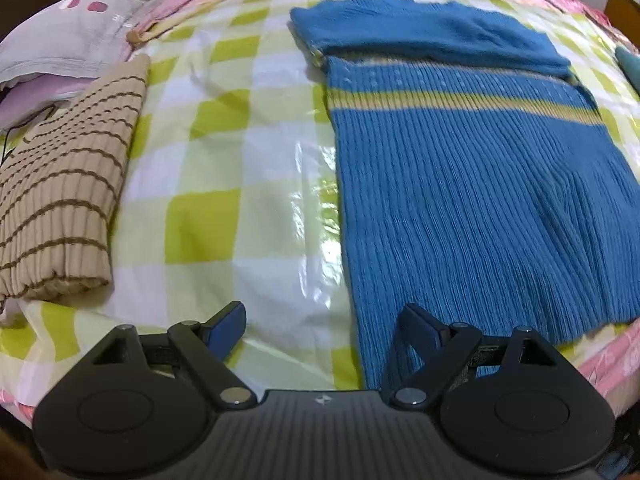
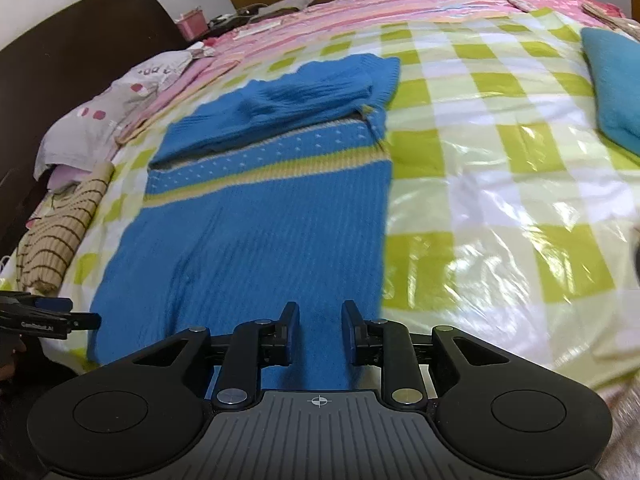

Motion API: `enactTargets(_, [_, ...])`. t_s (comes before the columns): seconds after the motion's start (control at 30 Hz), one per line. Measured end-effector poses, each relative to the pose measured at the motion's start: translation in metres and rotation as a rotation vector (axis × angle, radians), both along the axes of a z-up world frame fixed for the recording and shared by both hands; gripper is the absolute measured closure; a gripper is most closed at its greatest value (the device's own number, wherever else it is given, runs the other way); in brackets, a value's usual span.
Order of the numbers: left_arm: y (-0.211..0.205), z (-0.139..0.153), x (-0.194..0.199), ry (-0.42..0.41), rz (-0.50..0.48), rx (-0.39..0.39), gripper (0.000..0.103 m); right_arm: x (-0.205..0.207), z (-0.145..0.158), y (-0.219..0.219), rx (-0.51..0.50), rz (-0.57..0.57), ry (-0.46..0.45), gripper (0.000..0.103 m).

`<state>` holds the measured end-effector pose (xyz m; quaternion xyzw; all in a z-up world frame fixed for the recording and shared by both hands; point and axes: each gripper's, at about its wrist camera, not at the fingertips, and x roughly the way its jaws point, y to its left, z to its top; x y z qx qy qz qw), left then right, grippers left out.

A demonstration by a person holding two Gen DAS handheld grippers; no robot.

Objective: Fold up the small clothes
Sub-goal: 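Bring both open tools down to the sweater hem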

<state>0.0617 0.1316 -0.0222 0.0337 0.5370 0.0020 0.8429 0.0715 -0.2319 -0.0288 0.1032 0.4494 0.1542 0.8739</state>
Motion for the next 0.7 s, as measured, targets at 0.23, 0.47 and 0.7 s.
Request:
enactTargets(0.23, [-0.003, -0.001, 0.001, 0.025, -0.022, 0.001, 0.013, -0.018, 0.001, -0.018, -0.006, -0.045, 0.016, 0.076])
enactTargets(0.47, [-0.007, 0.005, -0.015, -0.043, -0.025, 0.054, 0.015, -0.025, -0.004, -0.019, 0.001, -0.038, 0.025, 0.073])
enactTargets(0.7, [-0.012, 0.004, -0.016, -0.046, -0.081, 0.056, 0.025, -0.031, -0.01, -0.02, 0.018, -0.043, 0.036, 0.073])
